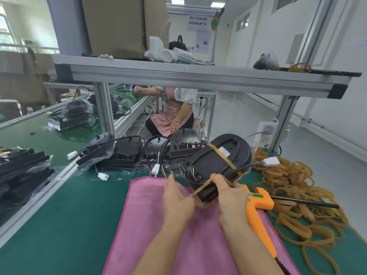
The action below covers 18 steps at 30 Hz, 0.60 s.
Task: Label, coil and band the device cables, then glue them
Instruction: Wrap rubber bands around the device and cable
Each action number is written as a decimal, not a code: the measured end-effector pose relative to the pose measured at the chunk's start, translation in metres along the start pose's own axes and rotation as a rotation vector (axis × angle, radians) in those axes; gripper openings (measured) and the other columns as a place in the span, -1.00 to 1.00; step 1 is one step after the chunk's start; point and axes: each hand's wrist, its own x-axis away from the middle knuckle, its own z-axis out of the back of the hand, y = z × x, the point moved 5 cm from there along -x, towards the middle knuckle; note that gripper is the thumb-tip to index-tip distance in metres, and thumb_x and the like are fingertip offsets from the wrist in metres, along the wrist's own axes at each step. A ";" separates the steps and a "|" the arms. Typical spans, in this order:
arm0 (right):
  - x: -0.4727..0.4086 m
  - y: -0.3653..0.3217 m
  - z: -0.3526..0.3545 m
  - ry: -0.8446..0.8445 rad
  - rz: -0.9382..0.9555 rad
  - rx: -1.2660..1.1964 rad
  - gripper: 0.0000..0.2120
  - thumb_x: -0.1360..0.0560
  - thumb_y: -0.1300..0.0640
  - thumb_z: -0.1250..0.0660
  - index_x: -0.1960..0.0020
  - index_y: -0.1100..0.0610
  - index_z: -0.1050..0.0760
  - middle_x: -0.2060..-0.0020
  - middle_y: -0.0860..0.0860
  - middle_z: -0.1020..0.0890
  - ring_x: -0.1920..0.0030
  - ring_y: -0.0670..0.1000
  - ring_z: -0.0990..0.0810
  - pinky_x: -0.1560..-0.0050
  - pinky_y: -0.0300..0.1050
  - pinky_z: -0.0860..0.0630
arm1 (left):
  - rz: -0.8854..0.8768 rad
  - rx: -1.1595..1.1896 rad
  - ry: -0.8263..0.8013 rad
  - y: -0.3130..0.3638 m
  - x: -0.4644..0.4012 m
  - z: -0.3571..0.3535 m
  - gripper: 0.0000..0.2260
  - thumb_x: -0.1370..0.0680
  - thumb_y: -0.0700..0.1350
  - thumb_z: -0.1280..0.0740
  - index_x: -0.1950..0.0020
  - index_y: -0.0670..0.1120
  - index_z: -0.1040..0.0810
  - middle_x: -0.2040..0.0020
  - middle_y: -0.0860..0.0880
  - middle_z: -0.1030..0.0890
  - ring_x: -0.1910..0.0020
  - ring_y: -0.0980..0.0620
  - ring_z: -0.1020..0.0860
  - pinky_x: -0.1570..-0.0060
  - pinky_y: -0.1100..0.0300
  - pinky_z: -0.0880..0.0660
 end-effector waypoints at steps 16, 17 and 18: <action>-0.019 -0.009 0.027 -0.172 0.105 0.353 -0.91 -0.33 0.27 -0.47 0.21 0.24 -0.57 0.48 -0.02 -0.63 0.44 -0.05 -0.60 0.44 -0.23 -0.50 | -0.367 -0.180 -0.146 0.017 -0.008 0.027 -0.45 -0.28 -0.30 -0.25 -0.22 0.02 -0.63 -0.12 0.07 -0.67 -0.20 0.05 -0.58 -0.18 0.06 -0.52; -0.018 -0.009 0.029 -0.192 0.119 0.365 -0.91 -0.35 0.30 -0.45 0.24 0.22 -0.55 0.52 -0.05 -0.61 0.50 -0.11 -0.58 0.52 -0.30 -0.44 | -0.372 -0.249 -0.169 0.020 -0.012 0.030 -0.49 -0.29 -0.27 -0.22 -0.17 0.04 -0.66 -0.08 0.07 -0.69 -0.17 0.06 -0.59 -0.18 0.08 -0.50; -0.018 -0.009 0.031 -0.209 0.133 0.379 -0.88 -0.36 0.33 -0.44 0.26 0.19 -0.53 0.54 -0.08 -0.60 0.52 -0.15 -0.56 0.55 -0.33 -0.41 | -0.392 -0.397 -0.184 0.024 -0.014 0.031 -0.51 -0.28 -0.21 -0.18 -0.10 0.06 -0.68 -0.02 0.07 -0.70 -0.11 0.06 -0.60 -0.21 0.09 -0.46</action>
